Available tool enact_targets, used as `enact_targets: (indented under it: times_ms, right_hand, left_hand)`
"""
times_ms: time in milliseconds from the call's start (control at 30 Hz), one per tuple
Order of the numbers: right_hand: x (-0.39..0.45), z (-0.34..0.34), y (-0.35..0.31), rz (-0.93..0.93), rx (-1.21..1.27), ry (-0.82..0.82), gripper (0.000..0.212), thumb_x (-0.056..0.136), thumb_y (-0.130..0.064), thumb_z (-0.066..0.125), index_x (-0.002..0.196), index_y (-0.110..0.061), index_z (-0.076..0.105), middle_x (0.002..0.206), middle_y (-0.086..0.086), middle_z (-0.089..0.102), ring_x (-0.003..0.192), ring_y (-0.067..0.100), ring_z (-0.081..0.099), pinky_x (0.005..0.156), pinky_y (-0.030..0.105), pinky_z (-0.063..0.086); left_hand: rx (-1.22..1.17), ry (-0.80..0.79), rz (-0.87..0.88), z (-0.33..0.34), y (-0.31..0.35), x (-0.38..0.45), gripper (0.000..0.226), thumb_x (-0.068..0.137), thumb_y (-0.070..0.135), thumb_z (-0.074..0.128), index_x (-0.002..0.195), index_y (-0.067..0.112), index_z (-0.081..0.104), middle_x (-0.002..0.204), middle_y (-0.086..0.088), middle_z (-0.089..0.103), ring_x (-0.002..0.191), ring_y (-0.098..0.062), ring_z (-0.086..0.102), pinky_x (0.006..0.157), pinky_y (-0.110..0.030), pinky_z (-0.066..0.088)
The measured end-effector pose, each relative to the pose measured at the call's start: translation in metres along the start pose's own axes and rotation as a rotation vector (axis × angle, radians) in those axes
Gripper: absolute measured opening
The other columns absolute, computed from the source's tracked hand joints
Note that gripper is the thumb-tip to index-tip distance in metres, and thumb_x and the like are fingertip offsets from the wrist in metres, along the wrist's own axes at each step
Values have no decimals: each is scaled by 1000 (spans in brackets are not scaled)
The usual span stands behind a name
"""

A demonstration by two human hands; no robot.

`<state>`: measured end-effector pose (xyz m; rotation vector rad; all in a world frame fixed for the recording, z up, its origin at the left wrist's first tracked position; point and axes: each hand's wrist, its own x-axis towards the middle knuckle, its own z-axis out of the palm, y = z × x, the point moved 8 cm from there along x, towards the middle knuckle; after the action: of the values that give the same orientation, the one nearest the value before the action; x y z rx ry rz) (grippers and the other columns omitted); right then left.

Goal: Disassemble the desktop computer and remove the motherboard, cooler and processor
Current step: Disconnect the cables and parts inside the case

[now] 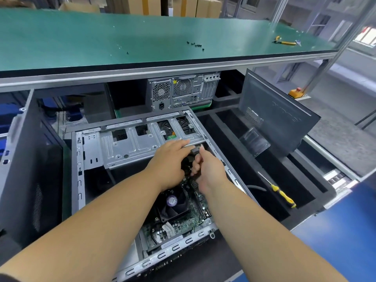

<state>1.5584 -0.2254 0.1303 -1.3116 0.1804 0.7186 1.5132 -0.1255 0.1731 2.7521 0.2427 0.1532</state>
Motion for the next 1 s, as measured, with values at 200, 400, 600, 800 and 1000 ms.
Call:
enact_targets:
  times_ms: [200, 400, 600, 800, 1000]
  right_hand:
    - [0, 2, -7, -13, 56, -69, 39, 98, -22, 46, 60, -17, 50, 48, -4, 44, 42, 11, 36, 50, 24, 31]
    - [-16, 21, -27, -27, 195, -303, 32, 96, -18, 42, 65, -16, 50, 50, -3, 36, 42, 11, 22, 51, 26, 17]
    - [-34, 23, -36, 92, 351, -410, 40, 95, -21, 39, 55, -16, 41, 46, -3, 29, 41, 10, 21, 44, 22, 26]
    - [-28, -2, -21, 178, -96, -274, 30, 97, -14, 43, 72, -12, 59, 52, -4, 43, 41, 7, 31, 42, 20, 27]
    - [-17, -19, 7, 323, -703, -140, 35, 100, -12, 40, 67, -11, 51, 60, 4, 49, 32, 6, 36, 37, 16, 31]
  left_hand:
    - [-302, 93, -101, -27, -8, -7, 55, 78, 1, 53, 127, 26, 59, 133, 6, 51, 124, -14, 45, 102, -26, 35]
    - [-377, -170, -265, -20, -8, -19, 41, 80, 3, 57, 112, 29, 66, 104, 14, 66, 97, -9, 63, 76, -19, 46]
    - [-129, -470, -119, 10, 11, -40, 43, 82, 30, 73, 124, 30, 61, 120, 6, 62, 103, -14, 56, 85, -23, 42]
    - [28, -575, -43, 24, 12, -56, 40, 89, 38, 65, 123, 19, 58, 132, 0, 51, 117, -21, 50, 100, -34, 42]
    - [-48, -589, -103, 12, 1, -76, 34, 87, 44, 65, 117, 29, 57, 130, 2, 43, 118, -18, 46, 106, -37, 38]
